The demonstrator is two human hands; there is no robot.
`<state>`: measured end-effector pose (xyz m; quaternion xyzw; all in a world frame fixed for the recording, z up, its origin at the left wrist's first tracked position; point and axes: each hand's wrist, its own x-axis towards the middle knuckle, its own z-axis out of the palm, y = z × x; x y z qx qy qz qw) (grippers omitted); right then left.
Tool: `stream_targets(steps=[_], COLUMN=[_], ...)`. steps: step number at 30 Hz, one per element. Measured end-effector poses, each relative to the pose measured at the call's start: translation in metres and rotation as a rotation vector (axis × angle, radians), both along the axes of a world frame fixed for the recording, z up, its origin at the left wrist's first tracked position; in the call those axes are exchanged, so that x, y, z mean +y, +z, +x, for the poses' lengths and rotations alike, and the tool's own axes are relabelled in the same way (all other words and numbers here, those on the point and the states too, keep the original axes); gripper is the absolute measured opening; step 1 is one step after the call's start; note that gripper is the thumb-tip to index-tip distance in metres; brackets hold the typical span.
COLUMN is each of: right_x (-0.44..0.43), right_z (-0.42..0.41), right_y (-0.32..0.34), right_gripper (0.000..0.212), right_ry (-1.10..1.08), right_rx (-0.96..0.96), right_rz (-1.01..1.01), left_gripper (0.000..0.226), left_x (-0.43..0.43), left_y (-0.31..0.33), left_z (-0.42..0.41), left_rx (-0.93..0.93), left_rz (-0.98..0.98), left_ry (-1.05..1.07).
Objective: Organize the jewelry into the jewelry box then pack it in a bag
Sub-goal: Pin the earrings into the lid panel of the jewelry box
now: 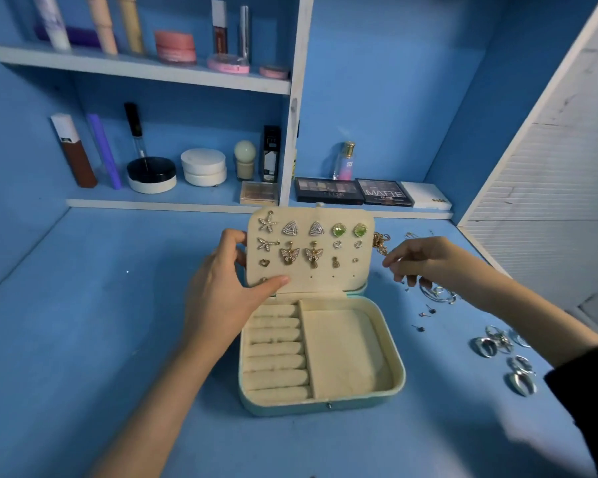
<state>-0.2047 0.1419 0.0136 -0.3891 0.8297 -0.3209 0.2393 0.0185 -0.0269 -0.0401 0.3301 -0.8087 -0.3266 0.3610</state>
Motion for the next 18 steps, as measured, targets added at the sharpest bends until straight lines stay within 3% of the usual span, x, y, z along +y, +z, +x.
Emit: stream_targets(steps=[7, 18], right_x=[0.023, 0.04], right_z=[-0.007, -0.009], right_y=[0.003, -0.006], right_gripper=[0.021, 0.013], right_ry=[0.239, 0.234], right_rx=[0.375, 0.512], right_rz=[0.173, 0.389], left_gripper=[0.052, 0.037], left_x=[-0.001, -0.001], left_y=[-0.005, -0.008], left_z=[0.0, 0.008], left_rx=[0.025, 0.114], left_rz=[0.011, 0.042], left_ry=[-0.03, -0.131])
